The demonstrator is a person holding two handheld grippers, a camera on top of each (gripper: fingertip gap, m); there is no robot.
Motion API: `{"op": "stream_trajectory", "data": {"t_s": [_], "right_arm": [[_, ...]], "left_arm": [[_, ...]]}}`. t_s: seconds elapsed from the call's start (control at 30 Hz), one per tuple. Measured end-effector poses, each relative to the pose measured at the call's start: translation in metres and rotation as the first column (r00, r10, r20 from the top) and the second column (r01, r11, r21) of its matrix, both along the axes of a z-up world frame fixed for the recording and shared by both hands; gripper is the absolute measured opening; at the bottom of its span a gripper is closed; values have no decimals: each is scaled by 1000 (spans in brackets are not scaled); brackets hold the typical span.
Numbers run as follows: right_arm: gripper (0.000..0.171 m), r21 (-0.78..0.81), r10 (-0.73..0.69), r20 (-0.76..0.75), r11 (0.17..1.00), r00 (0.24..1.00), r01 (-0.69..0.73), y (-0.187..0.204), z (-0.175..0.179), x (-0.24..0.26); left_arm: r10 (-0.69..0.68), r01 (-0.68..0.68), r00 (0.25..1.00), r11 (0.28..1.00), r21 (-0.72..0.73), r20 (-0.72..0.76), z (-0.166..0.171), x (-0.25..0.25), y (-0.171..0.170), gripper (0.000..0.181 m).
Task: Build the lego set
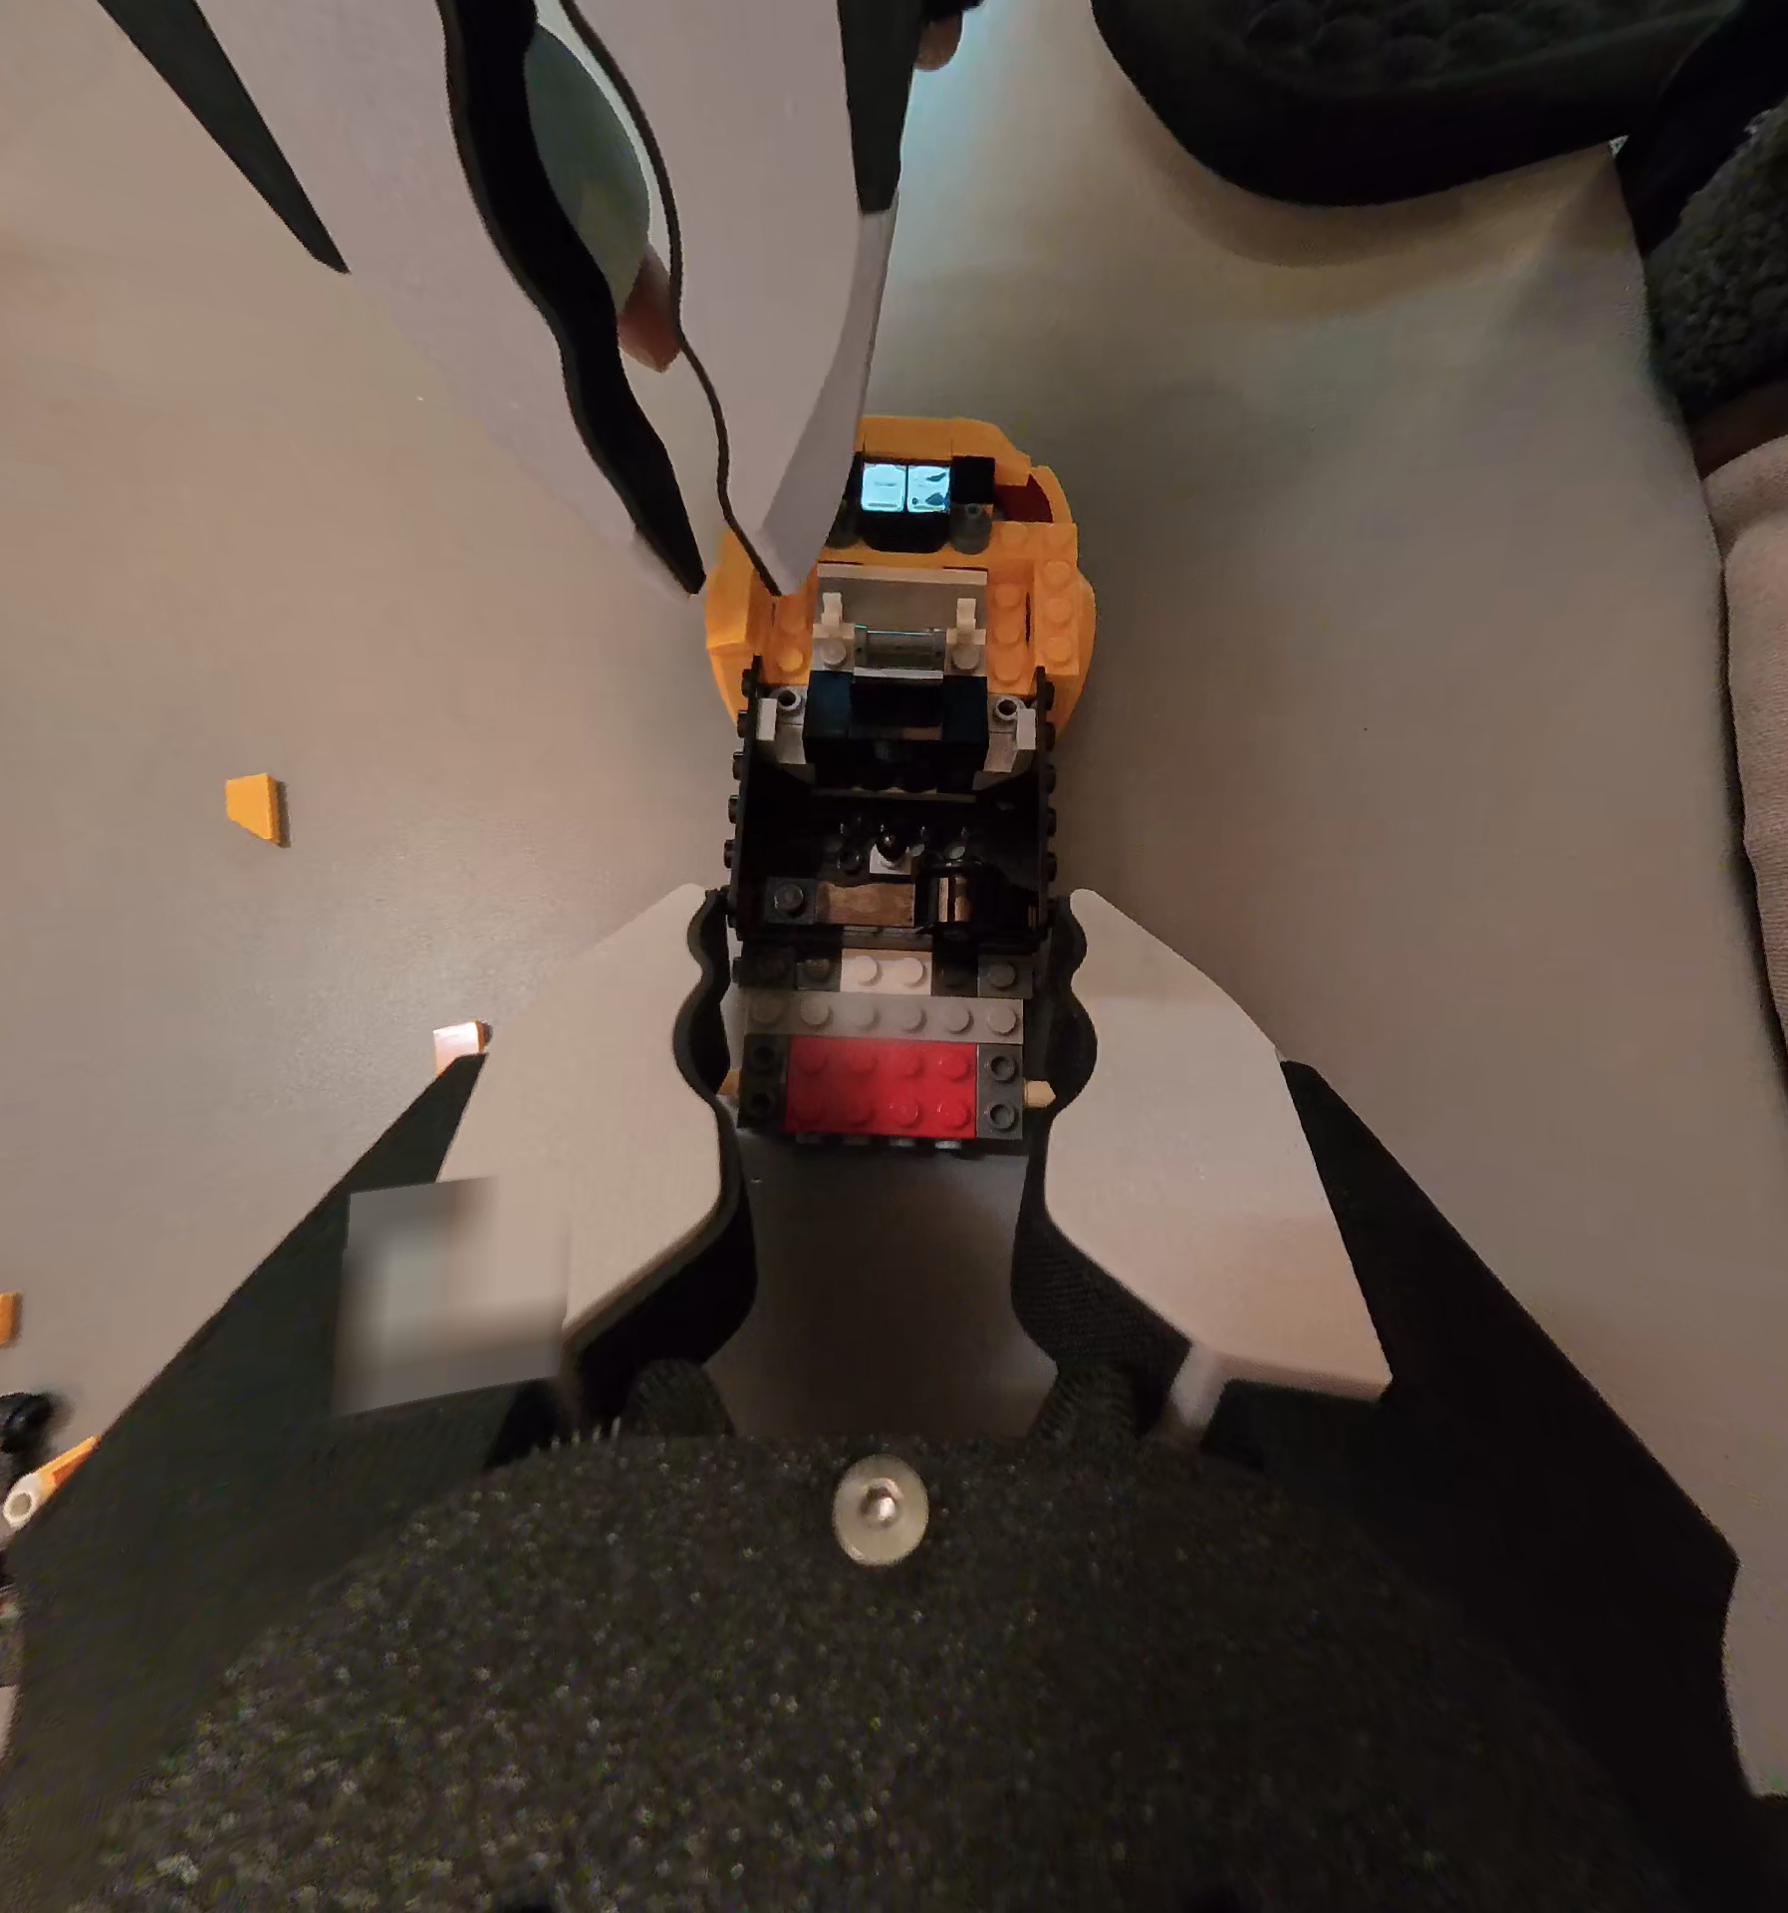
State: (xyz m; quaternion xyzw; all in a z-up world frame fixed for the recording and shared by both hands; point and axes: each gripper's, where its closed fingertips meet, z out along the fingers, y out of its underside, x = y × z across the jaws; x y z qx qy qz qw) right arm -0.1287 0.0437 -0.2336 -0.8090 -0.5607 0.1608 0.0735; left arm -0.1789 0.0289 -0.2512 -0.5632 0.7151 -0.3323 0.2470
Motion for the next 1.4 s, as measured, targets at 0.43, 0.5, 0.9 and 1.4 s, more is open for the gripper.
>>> {"op": "stream_trajectory", "data": {"t_s": [0.43, 0.5, 0.9, 1.4], "right_arm": [[14, 9, 0, -26, 1000, 1000, 0, 1, 5, -1], [15, -3, -13, -49, 1000, 999, 13, 2, 8, 0], [35, -458, -135, -220, 889, 966, 20, -6, 5, 15], [28, -640, -97, -266, 762, 959, -101, -16, -3, 3]], "left_arm": [[-3, 3, 1000, 1000, 11, 4, 0, 0, 0, 58], [-8, 7, 1000, 1000, 21, 6, 0, 0, 0, 58], [-77, 67, 995, 988, 138, 67, 4, 3, -3, 58], [-89, 74, 994, 977, 199, 65, 5, 4, -2, 58]]}}
